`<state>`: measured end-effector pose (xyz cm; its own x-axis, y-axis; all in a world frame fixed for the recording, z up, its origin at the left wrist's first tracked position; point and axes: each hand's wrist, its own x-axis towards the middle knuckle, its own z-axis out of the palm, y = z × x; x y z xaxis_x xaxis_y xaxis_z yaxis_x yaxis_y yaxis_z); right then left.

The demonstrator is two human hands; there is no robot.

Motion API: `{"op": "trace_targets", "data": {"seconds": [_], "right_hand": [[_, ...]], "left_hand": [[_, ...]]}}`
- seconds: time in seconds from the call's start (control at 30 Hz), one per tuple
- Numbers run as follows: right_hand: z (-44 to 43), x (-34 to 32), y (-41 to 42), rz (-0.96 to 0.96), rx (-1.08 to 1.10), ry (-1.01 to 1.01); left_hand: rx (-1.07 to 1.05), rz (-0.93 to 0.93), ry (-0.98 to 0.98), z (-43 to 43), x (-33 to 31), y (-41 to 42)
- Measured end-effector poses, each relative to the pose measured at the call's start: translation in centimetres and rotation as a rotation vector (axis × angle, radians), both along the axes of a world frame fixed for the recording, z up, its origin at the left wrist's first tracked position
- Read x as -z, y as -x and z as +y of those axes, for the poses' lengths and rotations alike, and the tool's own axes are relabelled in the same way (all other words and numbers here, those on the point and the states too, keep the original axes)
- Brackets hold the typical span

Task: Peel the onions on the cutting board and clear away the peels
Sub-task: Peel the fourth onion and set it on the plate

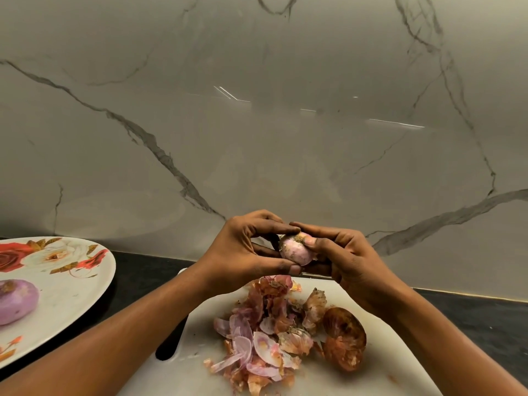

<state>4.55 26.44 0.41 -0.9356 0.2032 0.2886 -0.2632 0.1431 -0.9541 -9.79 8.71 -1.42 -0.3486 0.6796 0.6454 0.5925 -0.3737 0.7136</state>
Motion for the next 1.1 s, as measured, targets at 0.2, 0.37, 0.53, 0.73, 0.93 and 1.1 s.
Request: {"op": "trace_targets", "data": {"seconds": [0.2, 0.37, 0.53, 0.73, 0.93, 1.1], "right_hand": [[0.04, 0.05, 0.07, -0.03, 0.031, -0.029], [0.01, 0.06, -0.14, -0.03, -0.009, -0.078], [0.04, 0.15, 0.0, -0.025, 0.017, -0.091], [0.11, 0.0, -0.09, -0.086, 0.019, -0.126], [0.24, 0.02, -0.04, -0.142, 0.03, -0.264], [0.44, -0.01, -0.01, -0.143, -0.02, -0.216]], "left_hand": [[0.021, -0.01, 0.014, 0.02, 0.07, 0.45], [0.025, 0.009, 0.034, -0.05, 0.1, 0.63], [0.022, 0.034, 0.043, -0.13, 0.1, 0.63], [0.003, 0.081, 0.074, -0.33, -0.12, 0.73], [0.013, 0.113, 0.158, -0.44, -0.06, 0.6], [0.04, 0.097, 0.178, -0.63, -0.31, 0.55]]}}
